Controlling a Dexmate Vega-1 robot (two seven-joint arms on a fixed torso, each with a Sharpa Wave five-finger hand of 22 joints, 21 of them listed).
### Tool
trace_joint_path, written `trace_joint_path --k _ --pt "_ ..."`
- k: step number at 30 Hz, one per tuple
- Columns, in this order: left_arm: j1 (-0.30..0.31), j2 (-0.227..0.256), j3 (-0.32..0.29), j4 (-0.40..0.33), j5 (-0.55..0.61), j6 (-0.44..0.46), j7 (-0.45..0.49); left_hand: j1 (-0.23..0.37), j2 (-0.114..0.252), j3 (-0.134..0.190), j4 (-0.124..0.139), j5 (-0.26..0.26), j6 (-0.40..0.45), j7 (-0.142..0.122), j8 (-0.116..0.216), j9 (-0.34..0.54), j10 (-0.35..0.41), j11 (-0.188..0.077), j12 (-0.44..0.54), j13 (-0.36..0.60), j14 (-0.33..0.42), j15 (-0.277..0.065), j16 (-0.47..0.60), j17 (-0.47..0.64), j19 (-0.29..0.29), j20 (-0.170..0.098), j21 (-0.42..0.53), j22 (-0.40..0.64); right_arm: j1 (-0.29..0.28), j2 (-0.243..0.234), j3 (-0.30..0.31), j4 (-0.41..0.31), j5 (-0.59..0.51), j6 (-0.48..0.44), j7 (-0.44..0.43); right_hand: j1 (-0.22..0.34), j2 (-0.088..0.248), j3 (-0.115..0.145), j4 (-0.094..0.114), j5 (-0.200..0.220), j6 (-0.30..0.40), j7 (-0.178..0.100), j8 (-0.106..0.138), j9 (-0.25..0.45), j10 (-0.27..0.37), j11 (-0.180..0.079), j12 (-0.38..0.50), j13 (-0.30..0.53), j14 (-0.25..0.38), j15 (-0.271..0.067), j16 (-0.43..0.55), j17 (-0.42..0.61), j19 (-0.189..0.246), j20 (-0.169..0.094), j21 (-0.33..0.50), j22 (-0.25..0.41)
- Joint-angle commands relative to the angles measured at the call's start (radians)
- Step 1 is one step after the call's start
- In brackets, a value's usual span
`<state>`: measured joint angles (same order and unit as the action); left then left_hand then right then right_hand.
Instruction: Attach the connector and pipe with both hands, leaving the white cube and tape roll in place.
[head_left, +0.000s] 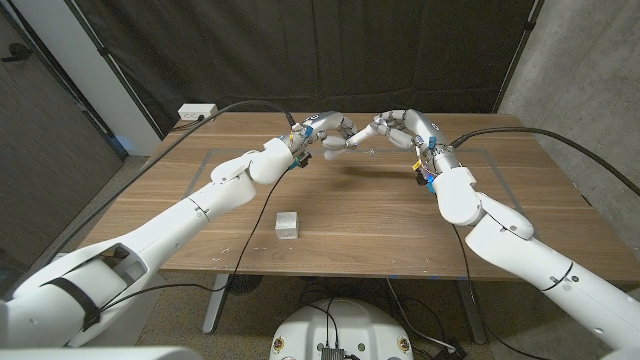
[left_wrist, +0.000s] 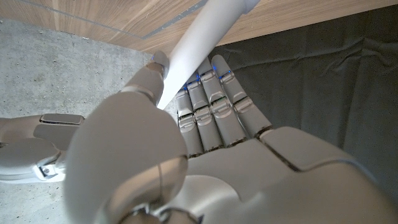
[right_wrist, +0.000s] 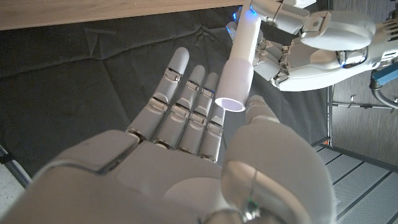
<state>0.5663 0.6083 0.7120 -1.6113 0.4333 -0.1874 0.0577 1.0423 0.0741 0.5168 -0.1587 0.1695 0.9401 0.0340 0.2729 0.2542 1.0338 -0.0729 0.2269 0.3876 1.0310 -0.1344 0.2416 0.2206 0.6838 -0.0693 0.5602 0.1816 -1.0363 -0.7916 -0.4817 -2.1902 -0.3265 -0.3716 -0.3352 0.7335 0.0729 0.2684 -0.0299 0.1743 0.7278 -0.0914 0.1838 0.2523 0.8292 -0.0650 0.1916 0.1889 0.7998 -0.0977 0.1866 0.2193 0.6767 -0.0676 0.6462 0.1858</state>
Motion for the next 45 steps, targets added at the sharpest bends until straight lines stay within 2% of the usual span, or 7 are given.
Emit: trace_joint_path --k 1,9,14,17,33,39,45 --pt "-0.005 -0.005 -0.001 0.01 -0.018 0.01 -0.003 0.048 0.048 0.063 0.051 0.008 0.023 0.014 -0.004 0.002 0.04 -0.034 0.008 0.005 0.043 -0.039 0.008 0.004 0.007 -0.02 0.002 0.001 -0.004 0.013 -0.037 0.0 -0.083 -0.018 -0.034 -0.045 0.0 -0.015 0.012 0.006 -0.071 0.012 -0.004 -0.008 -0.065 0.026 -0.004 0.002 -0.084 0.017 -0.006 -0.005 -0.071 -0.043 -0.036 0.001" --pt "-0.01 -0.009 0.005 0.015 -0.028 0.012 -0.014 0.049 0.047 0.063 0.051 0.007 0.024 0.015 -0.004 0.002 0.04 -0.034 0.007 0.007 0.044 -0.04 0.008 0.004 0.008 -0.02 0.003 0.001 -0.009 0.015 -0.022 0.016 -0.066 0.009 -0.026 -0.106 -0.016 -0.042 0.013 0.002 -0.288 0.03 -0.011 -0.031 -0.263 0.057 -0.01 0.002 -0.272 0.068 -0.009 -0.017 -0.156 0.002 -0.101 -0.002" --pt "-0.018 -0.01 0.014 0.02 -0.022 0.016 -0.023 0.049 0.047 0.063 0.051 0.007 0.025 0.014 -0.004 0.001 0.04 -0.034 0.007 0.007 0.042 -0.04 0.007 0.004 0.007 -0.02 0.003 0.001 -0.013 0.013 -0.017 0.025 -0.071 0.035 -0.037 -0.146 -0.019 -0.065 0.004 0.004 -0.448 0.032 -0.005 -0.046 -0.485 0.086 -0.01 0.002 -0.523 0.1 -0.014 -0.021 -0.304 0.043 -0.199 -0.003" --pt "-0.019 -0.011 0.016 0.021 -0.023 0.017 -0.025 0.049 0.047 0.064 0.051 0.007 0.025 0.014 -0.005 0.001 0.039 -0.034 0.005 0.007 0.042 -0.039 0.007 0.004 0.006 -0.02 0.003 0.001 -0.017 0.017 -0.011 0.029 -0.074 0.047 -0.049 -0.154 -0.02 -0.071 -0.001 0.005 -0.488 0.043 -0.005 -0.049 -0.545 0.095 -0.012 0.001 -0.587 0.108 -0.015 -0.022 -0.357 0.052 -0.231 -0.004" --pt "-0.003 -0.033 -0.004 0.041 -0.082 0.017 0.004 0.048 0.047 0.064 0.051 0.007 0.025 0.014 -0.005 0.002 0.043 -0.035 0.004 0.008 0.047 -0.039 0.008 0.005 0.008 -0.019 0.005 0.001 -0.036 0.028 -0.002 0.039 -0.084 0.078 -0.063 -0.222 -0.013 -0.103 0.013 0.007 -0.64 0.11 -0.007 -0.059 -0.692 0.121 -0.009 -0.003 -0.721 0.12 -0.008 -0.024 -0.478 0.037 -0.315 -0.002" --pt "0.003 -0.04 -0.012 0.049 -0.103 0.014 0.024 0.049 0.046 0.064 0.051 0.007 0.027 0.013 -0.005 0.001 0.043 -0.036 0.004 0.008 0.047 -0.04 0.008 0.004 0.01 -0.019 0.006 0.001 -0.04 0.032 0.006 0.049 -0.067 0.094 -0.059 -0.246 -0.016 -0.115 0.02 0.009 -0.646 0.138 -0.001 -0.061 -0.692 0.129 0.0 -0.005 -0.719 0.111 -0.001 -0.027 -0.461 -0.01 -0.319 -0.004" --pt "0.004 -0.041 -0.012 0.051 -0.109 0.025 0.03 0.049 0.047 0.064 0.052 0.007 0.026 0.012 -0.006 0.002 0.044 -0.033 0.003 0.008 0.047 -0.04 0.008 0.005 0.01 -0.019 0.007 0.001 -0.044 0.031 0.005 0.045 -0.081 0.083 -0.059 -0.248 -0.015 -0.117 0.018 0.01 -0.646 0.148 0.001 -0.062 -0.686 0.129 0.004 -0.006 -0.716 0.109 0.001 -0.029 -0.455 -0.016 -0.321 -0.004"
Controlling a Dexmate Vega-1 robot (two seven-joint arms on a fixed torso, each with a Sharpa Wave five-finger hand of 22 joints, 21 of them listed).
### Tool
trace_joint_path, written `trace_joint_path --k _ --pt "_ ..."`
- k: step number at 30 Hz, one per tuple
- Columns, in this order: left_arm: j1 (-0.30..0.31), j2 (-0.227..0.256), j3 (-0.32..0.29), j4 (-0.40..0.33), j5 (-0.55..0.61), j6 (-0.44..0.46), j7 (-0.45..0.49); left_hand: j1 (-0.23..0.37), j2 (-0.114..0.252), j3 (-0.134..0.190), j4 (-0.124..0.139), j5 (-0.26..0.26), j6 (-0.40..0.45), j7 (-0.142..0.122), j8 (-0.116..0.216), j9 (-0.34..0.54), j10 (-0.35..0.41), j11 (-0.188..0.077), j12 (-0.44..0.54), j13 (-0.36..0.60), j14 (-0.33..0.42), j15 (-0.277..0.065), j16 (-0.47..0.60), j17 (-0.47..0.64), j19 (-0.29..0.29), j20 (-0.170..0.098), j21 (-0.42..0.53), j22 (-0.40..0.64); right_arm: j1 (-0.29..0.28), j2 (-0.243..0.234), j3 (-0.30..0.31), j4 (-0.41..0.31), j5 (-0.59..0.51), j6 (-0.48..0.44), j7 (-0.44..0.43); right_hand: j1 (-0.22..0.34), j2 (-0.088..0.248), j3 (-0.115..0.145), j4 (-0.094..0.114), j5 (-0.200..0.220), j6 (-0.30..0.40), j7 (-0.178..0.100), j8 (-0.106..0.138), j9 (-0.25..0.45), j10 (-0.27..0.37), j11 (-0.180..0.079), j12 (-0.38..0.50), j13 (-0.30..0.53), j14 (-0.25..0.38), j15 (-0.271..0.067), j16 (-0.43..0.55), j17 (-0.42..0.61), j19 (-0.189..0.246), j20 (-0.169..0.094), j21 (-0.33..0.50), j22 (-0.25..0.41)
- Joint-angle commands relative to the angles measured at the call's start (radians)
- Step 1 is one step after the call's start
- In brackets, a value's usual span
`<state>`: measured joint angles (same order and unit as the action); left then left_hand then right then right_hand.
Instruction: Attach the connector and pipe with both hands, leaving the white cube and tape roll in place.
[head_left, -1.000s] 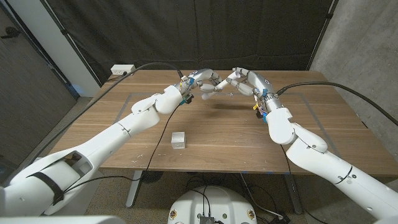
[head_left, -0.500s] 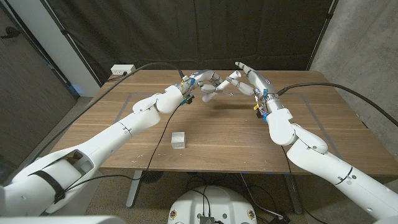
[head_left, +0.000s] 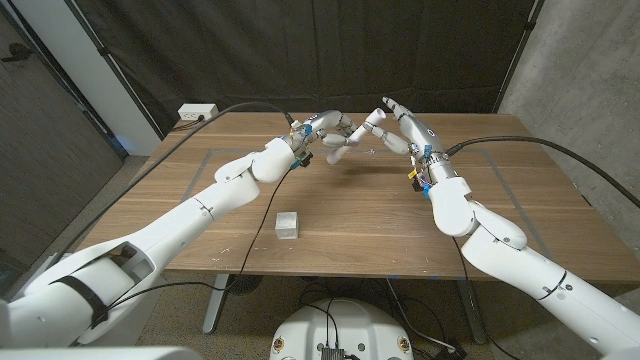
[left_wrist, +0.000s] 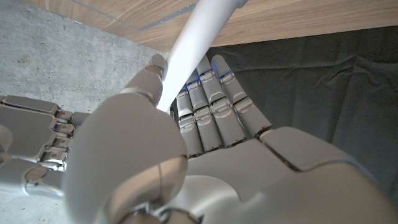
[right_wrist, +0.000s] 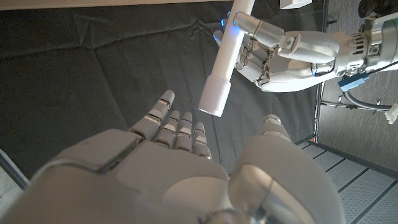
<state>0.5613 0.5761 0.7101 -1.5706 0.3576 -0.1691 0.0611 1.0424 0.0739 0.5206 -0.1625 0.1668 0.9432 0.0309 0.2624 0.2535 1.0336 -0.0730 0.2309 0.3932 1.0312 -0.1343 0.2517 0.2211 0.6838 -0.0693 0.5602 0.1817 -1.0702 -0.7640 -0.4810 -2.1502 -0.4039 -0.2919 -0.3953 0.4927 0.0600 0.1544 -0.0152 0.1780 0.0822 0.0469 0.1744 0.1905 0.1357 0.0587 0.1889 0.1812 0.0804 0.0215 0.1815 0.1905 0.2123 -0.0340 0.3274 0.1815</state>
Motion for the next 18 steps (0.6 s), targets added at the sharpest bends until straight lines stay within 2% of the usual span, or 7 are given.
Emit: trace_joint_path --k 1,5,7,10,11,15,18 --pt "0.01 -0.01 -0.011 0.011 -0.036 0.008 0.029 0.049 0.047 0.061 0.055 0.009 0.024 0.015 0.005 0.002 0.044 -0.032 -0.001 0.002 0.048 -0.042 -0.001 0.004 0.01 -0.019 0.007 0.001 -0.009 0.004 0.002 0.003 -0.009 -0.004 0.003 -0.008 -0.002 -0.004 0.004 0.006 0.0 0.01 0.011 0.0 0.007 0.005 0.006 0.002 0.003 -0.009 0.006 0.0 0.007 -0.05 -0.003 0.0" --pt "0.006 -0.014 -0.011 0.019 -0.045 0.007 0.032 0.048 0.047 0.061 0.056 0.009 0.024 0.017 0.005 0.003 0.044 -0.033 -0.002 0.003 0.047 -0.041 -0.002 0.004 0.01 -0.019 0.007 0.001 -0.001 0.001 -0.015 0.002 -0.043 -0.023 0.009 -0.013 0.001 -0.006 0.004 0.007 0.005 -0.003 0.014 -0.001 0.002 -0.004 0.006 0.001 -0.006 -0.01 0.004 -0.001 -0.004 -0.049 -0.012 0.0" --pt "0.004 -0.015 -0.009 0.021 -0.046 0.009 0.031 0.048 0.046 0.061 0.056 0.009 0.024 0.017 0.005 0.003 0.043 -0.033 -0.002 0.003 0.048 -0.041 -0.002 0.004 0.01 -0.019 0.008 0.001 0.003 0.003 -0.025 -0.001 -0.071 -0.038 0.003 -0.02 0.005 -0.008 0.007 0.007 0.019 -0.027 0.02 -0.001 -0.003 -0.012 0.005 0.001 -0.01 -0.011 0.004 -0.001 -0.008 -0.048 -0.018 0.0" --pt "0.0 -0.015 -0.006 0.02 -0.043 0.015 0.029 0.048 0.046 0.061 0.056 0.009 0.022 0.016 0.004 0.003 0.044 -0.035 -0.002 0.004 0.047 -0.038 -0.002 0.004 0.008 -0.019 0.007 0.001 0.004 0.001 -0.037 -0.006 -0.114 -0.054 -0.007 -0.02 0.011 -0.007 0.005 0.008 0.039 -0.045 0.027 -0.002 0.0 -0.022 0.008 0.0 -0.012 -0.012 0.004 -0.002 -0.012 -0.046 -0.024 0.0" --pt "-0.003 -0.016 -0.003 0.02 -0.041 0.019 0.026 0.048 0.046 0.061 0.055 0.009 0.022 0.017 0.004 0.003 0.044 -0.036 -0.002 0.004 0.047 -0.038 -0.002 0.004 0.008 -0.019 0.007 0.001 0.005 0.001 -0.044 -0.008 -0.136 -0.062 -0.013 -0.02 0.012 -0.008 0.003 0.008 0.045 -0.059 0.028 -0.002 -0.002 -0.036 0.008 0.0 -0.013 -0.013 0.005 -0.003 -0.012 -0.045 -0.027 0.0" --pt "-0.01 -0.018 0.003 0.019 -0.039 0.031 0.016 0.048 0.046 0.061 0.055 0.009 0.023 0.016 0.004 0.003 0.044 -0.036 -0.002 0.004 0.049 -0.039 -0.002 0.004 0.009 -0.019 0.008 0.001 0.003 0.004 -0.041 -0.005 -0.139 -0.056 -0.015 -0.016 0.02 -0.004 0.0 0.01 0.047 -0.064 0.028 -0.002 -0.004 -0.053 0.008 -0.001 -0.012 -0.014 0.005 -0.004 -0.012 -0.041 -0.03 0.0" --pt "-0.013 -0.019 0.007 0.02 -0.041 0.036 0.012 0.049 0.046 0.061 0.055 0.009 0.022 0.016 0.003 0.003 0.045 -0.035 -0.003 0.004 0.049 -0.039 -0.002 0.004 0.008 -0.02 0.008 0.001 0.002 0.01 -0.036 0.002 -0.132 -0.042 -0.023 -0.013 0.024 -0.002 -0.002 0.01 0.037 -0.063 0.023 -0.002 -0.006 -0.055 0.008 -0.001 -0.01 -0.017 0.006 -0.005 -0.011 -0.039 -0.031 0.0"
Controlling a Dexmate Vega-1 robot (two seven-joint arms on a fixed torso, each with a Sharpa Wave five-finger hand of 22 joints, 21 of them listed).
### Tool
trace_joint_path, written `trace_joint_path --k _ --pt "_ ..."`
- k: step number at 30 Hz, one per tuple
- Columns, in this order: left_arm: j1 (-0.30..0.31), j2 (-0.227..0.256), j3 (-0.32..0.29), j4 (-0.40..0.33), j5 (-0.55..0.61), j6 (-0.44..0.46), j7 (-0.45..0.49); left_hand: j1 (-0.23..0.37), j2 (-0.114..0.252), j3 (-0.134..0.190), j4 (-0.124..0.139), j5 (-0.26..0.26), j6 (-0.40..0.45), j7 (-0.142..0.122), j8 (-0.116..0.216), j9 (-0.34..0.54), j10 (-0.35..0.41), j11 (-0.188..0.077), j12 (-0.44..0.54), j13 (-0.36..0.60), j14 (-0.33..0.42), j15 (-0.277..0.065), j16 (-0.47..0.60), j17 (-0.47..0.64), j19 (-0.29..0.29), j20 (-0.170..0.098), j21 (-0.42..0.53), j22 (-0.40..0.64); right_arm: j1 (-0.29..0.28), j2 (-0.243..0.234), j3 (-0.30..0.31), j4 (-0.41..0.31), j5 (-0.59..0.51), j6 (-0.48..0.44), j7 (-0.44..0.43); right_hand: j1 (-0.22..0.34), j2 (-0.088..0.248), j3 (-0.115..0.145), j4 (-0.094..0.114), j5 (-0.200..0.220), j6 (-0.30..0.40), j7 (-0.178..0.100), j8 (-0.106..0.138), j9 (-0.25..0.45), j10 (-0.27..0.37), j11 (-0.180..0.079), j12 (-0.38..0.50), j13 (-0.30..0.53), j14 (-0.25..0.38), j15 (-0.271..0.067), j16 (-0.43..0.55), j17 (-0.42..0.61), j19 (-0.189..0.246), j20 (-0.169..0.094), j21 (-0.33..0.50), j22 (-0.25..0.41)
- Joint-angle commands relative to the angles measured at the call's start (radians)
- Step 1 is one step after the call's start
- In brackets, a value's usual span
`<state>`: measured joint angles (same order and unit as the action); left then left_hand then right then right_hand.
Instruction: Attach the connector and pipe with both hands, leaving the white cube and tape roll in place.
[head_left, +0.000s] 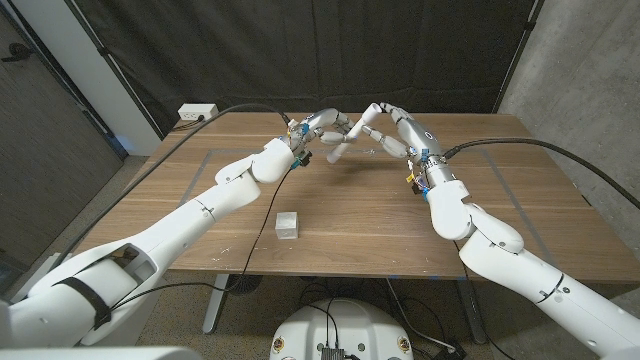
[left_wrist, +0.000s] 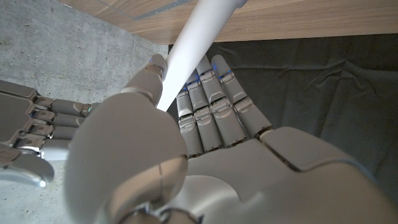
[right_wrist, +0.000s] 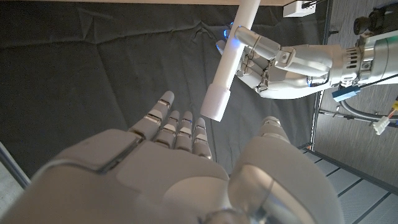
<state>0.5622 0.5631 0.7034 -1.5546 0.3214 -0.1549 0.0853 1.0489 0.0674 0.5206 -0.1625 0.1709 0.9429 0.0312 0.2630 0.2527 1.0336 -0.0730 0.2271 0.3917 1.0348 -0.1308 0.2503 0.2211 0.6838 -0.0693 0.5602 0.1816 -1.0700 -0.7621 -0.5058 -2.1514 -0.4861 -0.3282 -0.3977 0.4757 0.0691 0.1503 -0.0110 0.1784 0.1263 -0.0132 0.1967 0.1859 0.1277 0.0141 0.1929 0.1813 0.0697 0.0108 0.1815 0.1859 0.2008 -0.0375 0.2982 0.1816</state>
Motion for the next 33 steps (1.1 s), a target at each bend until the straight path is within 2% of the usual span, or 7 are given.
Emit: trace_joint_path --k 1,8,13,17,20,27,33 --pt "-0.015 -0.007 0.014 0.005 -0.006 0.022 -0.013 0.042 0.052 0.061 0.055 0.005 0.025 0.016 0.003 0.003 0.045 -0.035 0.001 0.006 0.045 -0.044 0.0 0.004 0.009 -0.019 0.008 0.001 0.002 0.009 -0.01 0.004 -0.05 -0.004 -0.021 0.004 0.016 0.002 -0.007 0.01 -0.011 -0.002 -0.001 0.003 0.003 -0.011 0.004 -0.001 0.003 -0.006 0.007 0.0 0.003 -0.034 -0.002 0.0" --pt "-0.024 -0.014 0.023 0.017 -0.011 0.016 -0.017 0.042 0.052 0.062 0.055 0.005 0.024 0.016 0.003 0.004 0.045 -0.037 0.0 0.006 0.044 -0.042 -0.001 0.004 0.008 -0.019 0.008 0.001 0.003 0.015 -0.002 0.006 -0.045 0.004 -0.018 0.008 0.02 0.003 -0.014 0.009 -0.056 0.024 -0.016 0.002 -0.014 0.004 0.0 -0.001 0.004 -0.006 0.007 -0.002 0.006 -0.031 -0.008 0.001" --pt "-0.027 -0.02 0.027 0.021 -0.014 0.012 -0.016 0.042 0.053 0.062 0.056 0.005 0.024 0.018 0.003 0.005 0.045 -0.035 0.0 0.007 0.045 -0.043 -0.001 0.004 0.008 -0.019 0.009 0.001 0.011 0.02 -0.004 0.011 -0.039 -0.002 -0.002 0.008 0.023 0.003 -0.016 0.009 -0.058 0.031 -0.014 0.002 -0.015 0.005 0.001 -0.001 0.003 -0.006 0.007 -0.002 0.006 -0.03 -0.011 0.001" --pt "-0.026 -0.022 0.025 0.019 -0.021 0.014 -0.015 0.042 0.052 0.062 0.056 0.005 0.024 0.018 0.003 0.005 0.044 -0.035 -0.001 0.007 0.046 -0.041 -0.001 0.004 0.008 -0.019 0.009 0.001 0.022 0.029 -0.007 0.025 -0.026 0.009 0.005 0.009 0.024 0.002 -0.021 0.008 -0.035 0.041 -0.003 0.002 0.007 0.026 0.01 -0.002 0.011 -0.018 0.009 -0.004 0.014 -0.042 -0.014 0.001" --pt "-0.018 -0.024 0.019 0.017 -0.034 0.018 -0.01 0.042 0.052 0.062 0.055 0.005 0.022 0.017 0.002 0.005 0.045 -0.035 -0.002 0.006 0.044 -0.041 -0.001 0.004 0.008 -0.019 0.009 0.001 0.031 0.032 -0.009 0.037 -0.015 0.018 0.011 0.008 0.029 0.003 -0.021 0.008 -0.033 0.043 -0.003 0.002 0.009 0.028 0.011 -0.002 0.014 -0.023 0.01 -0.003 0.021 -0.051 -0.013 0.001" --pt "-0.007 -0.018 0.01 0.004 -0.045 0.041 -0.004 0.042 0.052 0.062 0.056 0.005 0.023 0.018 0.002 0.006 0.046 -0.034 -0.002 0.006 0.044 -0.041 -0.002 0.004 0.007 -0.019 0.01 0.001 0.041 0.034 -0.015 0.047 -0.015 0.019 0.013 0.005 0.033 0.002 -0.021 0.007 -0.034 0.051 -0.004 0.001 0.009 0.028 0.01 -0.002 0.015 -0.022 0.01 -0.003 0.022 -0.054 -0.016 0.001" --pt "-0.007 -0.022 0.004 0.007 -0.059 0.051 0.003 0.042 0.052 0.063 0.056 0.005 0.023 0.017 0.002 0.006 0.045 -0.037 -0.002 0.007 0.047 -0.043 -0.001 0.004 0.008 -0.019 0.01 0.001 0.05 0.037 -0.049 0.048 -0.087 -0.011 -0.001 0.001 0.039 0.002 -0.02 0.006 -0.041 0.047 -0.006 0.001 0.003 0.022 0.008 -0.002 0.006 -0.018 0.007 -0.002 0.012 -0.052 -0.023 0.001"
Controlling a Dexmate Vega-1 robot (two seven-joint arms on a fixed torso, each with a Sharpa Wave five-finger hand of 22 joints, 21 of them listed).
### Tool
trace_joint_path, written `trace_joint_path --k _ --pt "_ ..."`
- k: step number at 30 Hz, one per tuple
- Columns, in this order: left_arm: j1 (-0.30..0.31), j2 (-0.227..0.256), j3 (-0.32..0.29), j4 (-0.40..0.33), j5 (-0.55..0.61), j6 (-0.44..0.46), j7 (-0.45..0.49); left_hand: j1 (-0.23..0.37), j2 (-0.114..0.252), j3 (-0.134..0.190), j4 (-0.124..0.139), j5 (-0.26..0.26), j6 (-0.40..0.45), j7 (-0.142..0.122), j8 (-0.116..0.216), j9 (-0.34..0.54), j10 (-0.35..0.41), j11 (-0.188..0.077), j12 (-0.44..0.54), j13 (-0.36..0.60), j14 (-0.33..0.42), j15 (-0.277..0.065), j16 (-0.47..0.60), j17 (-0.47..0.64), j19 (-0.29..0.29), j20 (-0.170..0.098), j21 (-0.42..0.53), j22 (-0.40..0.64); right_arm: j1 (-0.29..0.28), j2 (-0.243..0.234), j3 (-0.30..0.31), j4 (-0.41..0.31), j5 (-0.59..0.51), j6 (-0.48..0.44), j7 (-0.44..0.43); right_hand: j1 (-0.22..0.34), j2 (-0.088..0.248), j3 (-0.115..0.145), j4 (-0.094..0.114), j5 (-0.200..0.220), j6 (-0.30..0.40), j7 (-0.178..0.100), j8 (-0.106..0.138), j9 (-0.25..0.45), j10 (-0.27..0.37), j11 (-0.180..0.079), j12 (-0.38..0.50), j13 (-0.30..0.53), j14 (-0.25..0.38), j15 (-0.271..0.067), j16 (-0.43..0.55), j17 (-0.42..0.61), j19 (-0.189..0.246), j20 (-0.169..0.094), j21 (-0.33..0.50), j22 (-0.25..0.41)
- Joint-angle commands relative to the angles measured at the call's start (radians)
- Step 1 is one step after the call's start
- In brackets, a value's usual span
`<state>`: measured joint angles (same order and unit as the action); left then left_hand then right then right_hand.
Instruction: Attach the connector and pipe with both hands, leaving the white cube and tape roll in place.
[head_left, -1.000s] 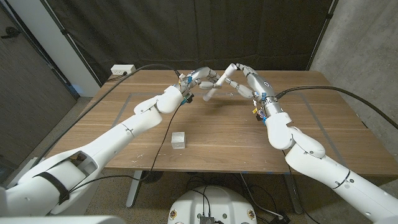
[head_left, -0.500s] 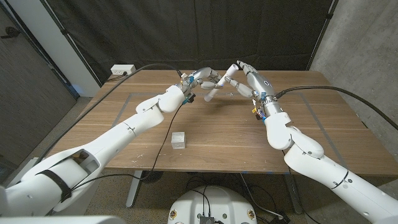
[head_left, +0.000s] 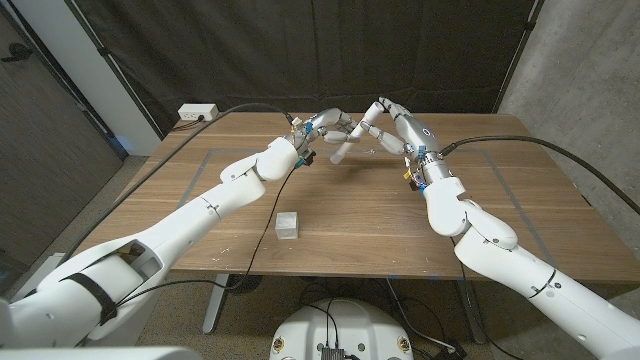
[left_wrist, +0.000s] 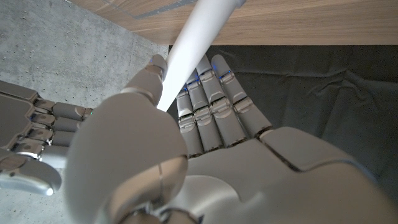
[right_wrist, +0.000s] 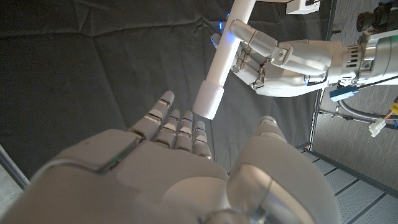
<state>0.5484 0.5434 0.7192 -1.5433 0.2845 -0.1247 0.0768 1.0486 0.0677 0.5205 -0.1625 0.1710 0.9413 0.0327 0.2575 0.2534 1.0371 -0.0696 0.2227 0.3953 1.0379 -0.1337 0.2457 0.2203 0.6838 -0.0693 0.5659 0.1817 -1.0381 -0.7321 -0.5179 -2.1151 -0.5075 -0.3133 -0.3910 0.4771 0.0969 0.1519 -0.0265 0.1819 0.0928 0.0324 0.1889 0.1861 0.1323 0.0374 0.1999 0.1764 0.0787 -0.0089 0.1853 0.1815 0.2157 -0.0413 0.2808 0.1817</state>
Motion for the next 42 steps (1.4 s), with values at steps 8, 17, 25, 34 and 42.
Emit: trace_joint_path --k 8,17,25,34,42 --pt "-0.013 -0.017 -0.002 0.024 -0.029 0.012 0.011 0.043 0.051 0.064 0.055 0.005 0.025 0.019 0.007 0.006 0.043 -0.038 0.002 0.004 0.045 -0.037 0.004 0.004 0.011 -0.019 0.006 0.001 0.022 0.008 -0.062 -0.004 -0.136 -0.087 0.013 0.004 0.033 0.009 -0.006 0.003 -0.003 -0.014 0.004 0.001 -0.009 -0.014 -0.002 0.002 -0.007 -0.004 0.002 0.003 -0.01 -0.048 -0.014 0.002" --pt "-0.036 -0.029 0.016 0.042 -0.026 0.003 -0.002 0.043 0.051 0.064 0.055 0.005 0.026 0.019 0.008 0.007 0.044 -0.04 0.002 0.005 0.046 -0.038 0.004 0.004 0.01 -0.019 0.007 0.001 0.032 0.013 -0.078 -0.007 -0.168 -0.127 0.042 0.009 0.04 0.014 -0.013 0.001 0.026 -0.025 0.013 0.0 0.015 -0.03 0.007 0.002 0.006 -0.007 0.007 0.001 0.0 -0.047 -0.016 0.002" --pt "-0.047 -0.033 0.023 0.053 -0.027 0.006 -0.011 0.044 0.051 0.065 0.055 0.005 0.026 0.021 0.007 0.007 0.044 -0.037 0.002 0.005 0.044 -0.037 0.003 0.004 0.008 -0.019 0.007 0.001 0.035 0.01 -0.076 -0.006 -0.159 -0.12 0.051 0.008 0.042 0.014 -0.015 -0.001 0.037 -0.023 0.015 0.0 0.026 -0.028 0.011 0.002 0.011 -0.008 0.008 0.001 0.007 -0.049 -0.016 0.003" --pt "-0.054 -0.036 0.026 0.06 -0.025 -0.008 -0.004 0.043 0.051 0.065 0.055 0.005 0.025 0.02 0.006 0.007 0.046 -0.036 0.001 0.004 0.044 -0.037 0.003 0.005 0.009 -0.018 0.008 0.001 0.038 0.01 -0.071 -0.014 -0.134 -0.124 0.08 0.0 0.047 0.016 -0.016 -0.003 0.115 -0.026 0.035 0.001 0.1 -0.029 0.033 0.002 0.043 -0.011 0.014 0.002 0.023 -0.048 -0.02 0.004" --pt "-0.05 -0.032 0.022 0.053 -0.028 -0.018 -0.002 0.043 0.052 0.065 0.055 0.005 0.026 0.022 0.006 0.007 0.044 -0.037 0.0 0.005 0.044 -0.036 0.003 0.005 0.008 -0.018 0.008 0.001 0.042 0.006 -0.068 -0.026 -0.113 -0.138 0.109 -0.01 0.047 0.016 -0.014 -0.003 0.158 -0.026 0.041 0.001 0.147 -0.03 0.043 0.002 0.074 -0.015 0.018 0.002 0.049 -0.047 -0.017 0.005"
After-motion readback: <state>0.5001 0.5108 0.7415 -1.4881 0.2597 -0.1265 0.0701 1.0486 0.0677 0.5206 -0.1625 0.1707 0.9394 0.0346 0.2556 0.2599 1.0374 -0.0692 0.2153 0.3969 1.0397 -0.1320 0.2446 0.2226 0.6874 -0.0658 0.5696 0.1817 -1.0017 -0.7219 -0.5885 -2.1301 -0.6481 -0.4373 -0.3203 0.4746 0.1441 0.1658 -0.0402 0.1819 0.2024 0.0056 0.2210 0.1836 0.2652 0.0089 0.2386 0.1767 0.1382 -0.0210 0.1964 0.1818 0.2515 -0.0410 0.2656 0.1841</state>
